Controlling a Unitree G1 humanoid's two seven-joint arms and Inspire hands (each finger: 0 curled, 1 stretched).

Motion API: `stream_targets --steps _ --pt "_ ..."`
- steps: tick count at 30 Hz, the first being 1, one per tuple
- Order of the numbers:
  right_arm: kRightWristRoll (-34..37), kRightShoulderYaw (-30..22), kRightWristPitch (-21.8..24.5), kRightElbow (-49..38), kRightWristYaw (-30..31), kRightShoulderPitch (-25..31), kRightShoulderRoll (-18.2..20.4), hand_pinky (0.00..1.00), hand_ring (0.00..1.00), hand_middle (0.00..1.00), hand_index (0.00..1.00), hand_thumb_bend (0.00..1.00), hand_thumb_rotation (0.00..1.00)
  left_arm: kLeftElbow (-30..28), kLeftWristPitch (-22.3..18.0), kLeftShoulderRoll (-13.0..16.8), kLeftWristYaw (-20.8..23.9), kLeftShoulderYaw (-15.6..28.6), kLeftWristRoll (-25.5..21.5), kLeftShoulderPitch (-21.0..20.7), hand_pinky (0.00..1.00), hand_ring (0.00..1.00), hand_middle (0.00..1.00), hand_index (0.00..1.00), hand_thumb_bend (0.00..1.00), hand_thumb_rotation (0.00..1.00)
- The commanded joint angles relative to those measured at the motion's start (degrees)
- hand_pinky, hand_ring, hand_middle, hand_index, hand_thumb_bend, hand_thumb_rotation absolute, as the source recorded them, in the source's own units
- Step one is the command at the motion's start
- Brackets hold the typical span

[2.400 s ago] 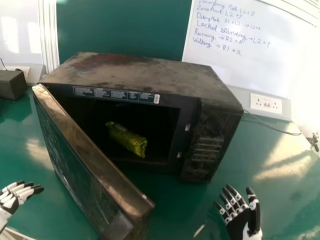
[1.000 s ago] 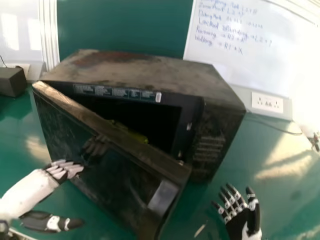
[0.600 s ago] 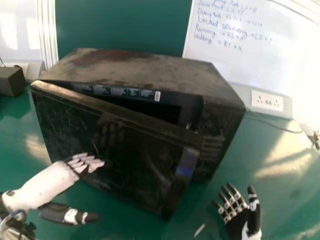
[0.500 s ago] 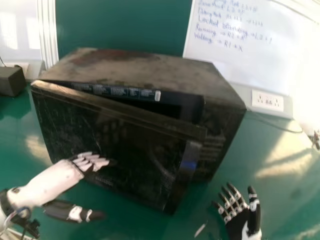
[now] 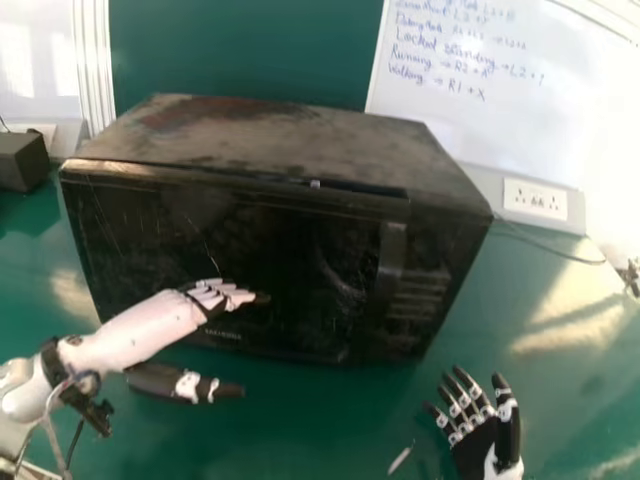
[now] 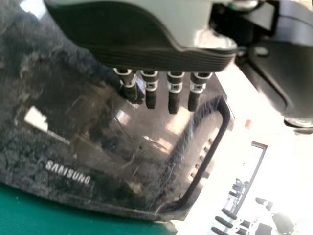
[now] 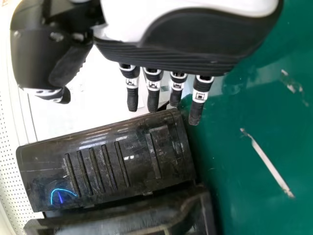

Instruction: Put biscuit inside oven

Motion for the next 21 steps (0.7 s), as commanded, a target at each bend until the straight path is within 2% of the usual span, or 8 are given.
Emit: stream_targets --steps 1,10,14,17,21 --pt "0.5 -0.4 0.5 -0.6 0.0 0.3 0.4 0.88 0.95 0.98 0.95 0.67 1.0 2.6 -0.3 -0.1 0.6 -1.5 0.8 -2.0 1.0 1.0 1.0 1.0 0.75 0.89" --pt "0.6 -0.1 0.8 -0.5 -0.3 -0.2 0.6 0.92 0.97 1.0 0.97 0.68 1.0 12.0 -0.5 -1.5 0.8 -6.0 1.3 -10.3 1.0 1.0 1.0 1.0 0.75 0.88" --pt "0.8 -0.2 0.8 -0.4 0.1 -0.2 0.5 0.93 0.97 1.0 0.97 0.67 1.0 14.1 -0.3 -2.5 1.1 -7.8 2.1 -13.4 1.0 1.0 1.0 1.0 0.75 0.88" --pt "0.8 -0.2 0.7 -0.5 0.0 -0.1 0.8 0.94 0.98 1.0 0.97 0.67 1.0 14.4 -1.1 -2.5 1.4 -8.3 2.2 -13.7 1.0 1.0 1.0 1.0 0.75 0.88" --pt "0.4 -0.1 0.4 -0.4 0.3 0.0 0.8 0.96 0.99 1.0 0.98 0.65 1.0 10.9 -2.0 -1.5 1.2 -7.3 0.5 -10.2 1.0 1.0 1.0 1.0 0.75 0.88"
